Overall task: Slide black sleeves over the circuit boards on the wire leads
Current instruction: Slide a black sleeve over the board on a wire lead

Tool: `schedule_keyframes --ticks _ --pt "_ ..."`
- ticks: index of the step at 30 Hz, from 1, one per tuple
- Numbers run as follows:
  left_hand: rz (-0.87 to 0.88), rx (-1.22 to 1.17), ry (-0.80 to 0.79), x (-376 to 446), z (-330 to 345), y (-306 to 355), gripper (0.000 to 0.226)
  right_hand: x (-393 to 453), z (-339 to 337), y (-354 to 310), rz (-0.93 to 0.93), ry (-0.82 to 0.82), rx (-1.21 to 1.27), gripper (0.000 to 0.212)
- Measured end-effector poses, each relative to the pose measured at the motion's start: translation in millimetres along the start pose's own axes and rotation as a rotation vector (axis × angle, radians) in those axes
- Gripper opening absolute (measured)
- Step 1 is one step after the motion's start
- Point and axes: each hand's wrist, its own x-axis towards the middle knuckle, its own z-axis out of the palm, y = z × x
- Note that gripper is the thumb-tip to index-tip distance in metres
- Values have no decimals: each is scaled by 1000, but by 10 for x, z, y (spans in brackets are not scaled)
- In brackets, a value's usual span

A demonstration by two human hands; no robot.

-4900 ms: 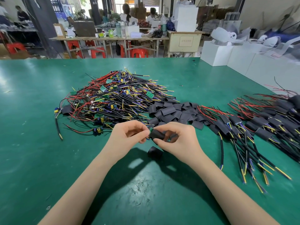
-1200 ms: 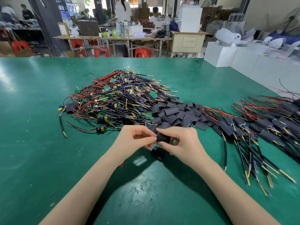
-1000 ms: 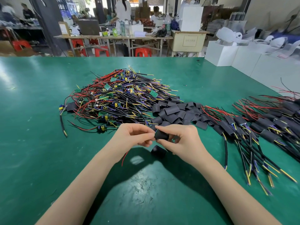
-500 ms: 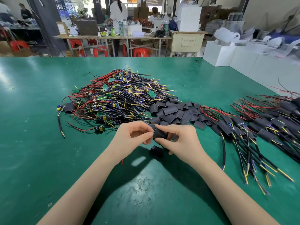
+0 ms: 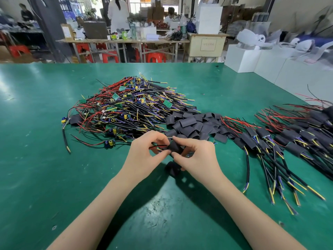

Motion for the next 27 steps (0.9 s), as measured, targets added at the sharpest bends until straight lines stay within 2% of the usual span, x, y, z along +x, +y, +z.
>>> schedule_keyframes --ticks 7,16,27 --pt "-51 26 -60 5 -30 -37 18 -16 29 -5 18 -5 -4 42" --pt "94 211 -128 22 -43 -35 18 -5 14 13 -9 16 -8 42" --pt "173 299 -162 27 1 21 17 0 46 21 -38 115 -2 40"
